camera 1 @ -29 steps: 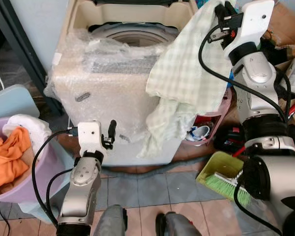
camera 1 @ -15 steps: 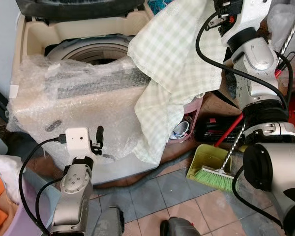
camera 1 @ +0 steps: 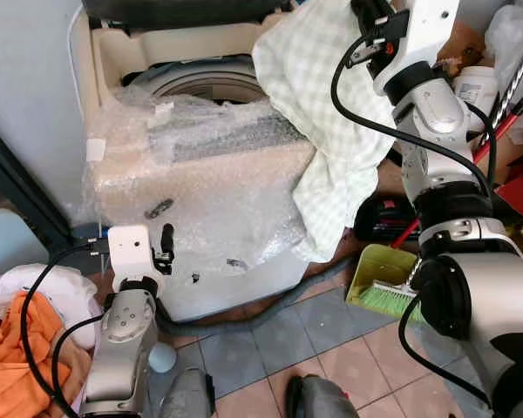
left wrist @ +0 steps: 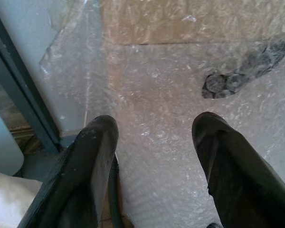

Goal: Clothes washing

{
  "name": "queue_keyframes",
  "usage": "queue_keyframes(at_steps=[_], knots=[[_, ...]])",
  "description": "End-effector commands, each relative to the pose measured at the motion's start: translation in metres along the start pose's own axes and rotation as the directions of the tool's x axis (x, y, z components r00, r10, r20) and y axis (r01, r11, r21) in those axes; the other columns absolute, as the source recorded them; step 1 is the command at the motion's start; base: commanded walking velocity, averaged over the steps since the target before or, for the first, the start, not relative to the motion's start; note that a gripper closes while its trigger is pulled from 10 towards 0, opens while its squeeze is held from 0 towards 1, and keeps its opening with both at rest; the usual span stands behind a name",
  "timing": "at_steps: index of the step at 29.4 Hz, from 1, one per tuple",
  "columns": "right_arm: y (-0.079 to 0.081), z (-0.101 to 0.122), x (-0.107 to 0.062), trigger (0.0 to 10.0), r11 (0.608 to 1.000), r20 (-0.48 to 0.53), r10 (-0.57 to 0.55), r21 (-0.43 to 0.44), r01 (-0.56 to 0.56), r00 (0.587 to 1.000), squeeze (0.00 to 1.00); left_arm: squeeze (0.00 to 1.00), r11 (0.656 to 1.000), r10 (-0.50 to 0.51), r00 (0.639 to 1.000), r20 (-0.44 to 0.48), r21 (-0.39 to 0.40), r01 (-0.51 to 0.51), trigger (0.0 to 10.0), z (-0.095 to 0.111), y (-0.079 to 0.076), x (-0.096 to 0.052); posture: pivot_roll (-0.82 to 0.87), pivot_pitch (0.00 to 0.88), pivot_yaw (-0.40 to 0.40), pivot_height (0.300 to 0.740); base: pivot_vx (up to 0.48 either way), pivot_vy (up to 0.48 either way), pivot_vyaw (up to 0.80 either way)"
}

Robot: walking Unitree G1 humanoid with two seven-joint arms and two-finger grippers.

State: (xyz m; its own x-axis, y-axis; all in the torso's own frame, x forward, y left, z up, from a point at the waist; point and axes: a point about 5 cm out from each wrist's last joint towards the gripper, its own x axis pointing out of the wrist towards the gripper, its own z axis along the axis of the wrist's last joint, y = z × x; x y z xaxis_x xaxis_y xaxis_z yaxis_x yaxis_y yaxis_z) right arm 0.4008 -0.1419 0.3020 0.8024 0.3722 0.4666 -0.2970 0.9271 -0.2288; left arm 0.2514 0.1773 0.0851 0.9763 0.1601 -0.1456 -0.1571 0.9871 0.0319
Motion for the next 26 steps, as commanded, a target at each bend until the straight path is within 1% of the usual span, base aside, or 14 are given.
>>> queue_keyframes(at_steps=[1,3,4,6,9,11,13,16,20,21,23,25,26], knots=[[-0.009,-0.007,-0.008,10.0,0.998,-0.026,-0.050,0.033,0.051,0.998,0.00,0.00,1.000,-0.013,1.000,-0.001,0.009,0.013,10.0,0.001,-0.007,-0.002,0.07,0.122,-0.021,0.740,0.000,0.000,0.00],[-0.010,-0.011,-0.015,10.0,0.997,-0.032,-0.056,0.053,0.058,0.998,0.00,0.00,1.000,-0.011,1.000,-0.001,0.013,0.011,10.0,0.001,-0.007,-0.003,0.07,0.126,-0.021,0.740,0.000,0.000,0.00],[-0.010,-0.014,-0.021,10.0,0.996,-0.034,-0.066,0.050,0.067,0.997,0.00,0.00,1.000,-0.005,1.000,-0.002,0.017,0.005,10.0,0.002,-0.006,-0.004,0.07,0.131,-0.021,0.740,0.000,0.000,0.00],[-0.008,-0.017,-0.027,10.0,0.996,-0.034,-0.064,0.053,0.066,0.997,0.00,0.00,1.000,-0.002,1.000,-0.001,0.018,0.003,10.0,0.003,-0.005,-0.004,0.07,0.148,-0.020,0.740,0.000,0.000,0.00],[-0.006,-0.022,-0.041,10.0,0.996,-0.049,-0.077,0.044,0.079,0.996,0.00,0.00,1.000,0.000,1.000,0.007,0.027,-0.001,10.0,0.007,-0.005,-0.006,0.06,0.177,-0.019,0.740,0.000,0.000,0.77],[-0.006,-0.023,-0.044,10.0,0.995,-0.056,-0.086,0.052,0.089,0.995,0.00,0.00,1.000,-0.001,1.000,0.009,0.028,0.000,10.0,0.008,-0.005,-0.007,0.06,0.177,-0.019,0.740,0.000,0.000,0.77],[-0.006,-0.020,-0.050,10.0,0.993,-0.052,-0.106,0.054,0.109,0.993,0.00,0.00,0.998,-0.035,0.999,0.024,0.058,0.033,10.0,0.013,-0.004,-0.013,0.05,0.213,-0.012,0.740,0.000,0.000,0.77],[-0.005,-0.014,-0.049,10.0,0.992,-0.038,-0.113,0.056,0.115,0.993,0.00,0.00,0.996,-0.047,0.999,0.022,0.074,0.046,10.0,0.013,0.000,-0.017,0.04,0.221,-0.011,0.740,0.000,0.000,0.75],[0.000,-0.012,-0.048,10.0,0.992,-0.039,-0.110,0.064,0.113,0.993,0.00,0.00,0.997,-0.031,1.000,-0.003,0.066,0.031,10.0,0.007,0.002,-0.016,0.04,0.208,-0.011,0.740,0.000,0.000,0.74],[0.002,-0.012,-0.046,10.0,0.992,-0.039,-0.104,0.066,0.106,0.994,0.00,0.00,0.998,-0.024,1.000,-0.010,0.053,0.024,10.0,0.005,0.001,-0.015,0.04,0.204,-0.011,0.740,0.000,0.000,0.74],[0.005,-0.011,-0.044,10.0,0.994,-0.034,-0.092,0.059,0.094,0.995,0.00,0.00,0.999,-0.041,0.999,0.000,0.037,0.041,10.0,0.007,-0.003,-0.015,0.05,0.196,-0.010,0.740,0.000,0.000,0.73],[0.007,-0.007,-0.039,10.0,0.995,-0.029,-0.087,0.054,0.088,0.996,0.00,0.00,0.998,-0.065,0.998,0.005,0.019,0.065,10.0,0.009,-0.010,-0.014,0.05,0.178,-0.019,0.740,0.255,0.000,0.00],[0.007,-0.006,-0.039,10.0,0.995,-0.029,-0.087,0.054,0.089,0.996,0.00,0.00,0.998,-0.067,0.998,0.003,0.018,0.066,10.0,0.009,-0.010,-0.014,0.05,0.178,-0.019,0.740,0.266,0.000,0.00]])
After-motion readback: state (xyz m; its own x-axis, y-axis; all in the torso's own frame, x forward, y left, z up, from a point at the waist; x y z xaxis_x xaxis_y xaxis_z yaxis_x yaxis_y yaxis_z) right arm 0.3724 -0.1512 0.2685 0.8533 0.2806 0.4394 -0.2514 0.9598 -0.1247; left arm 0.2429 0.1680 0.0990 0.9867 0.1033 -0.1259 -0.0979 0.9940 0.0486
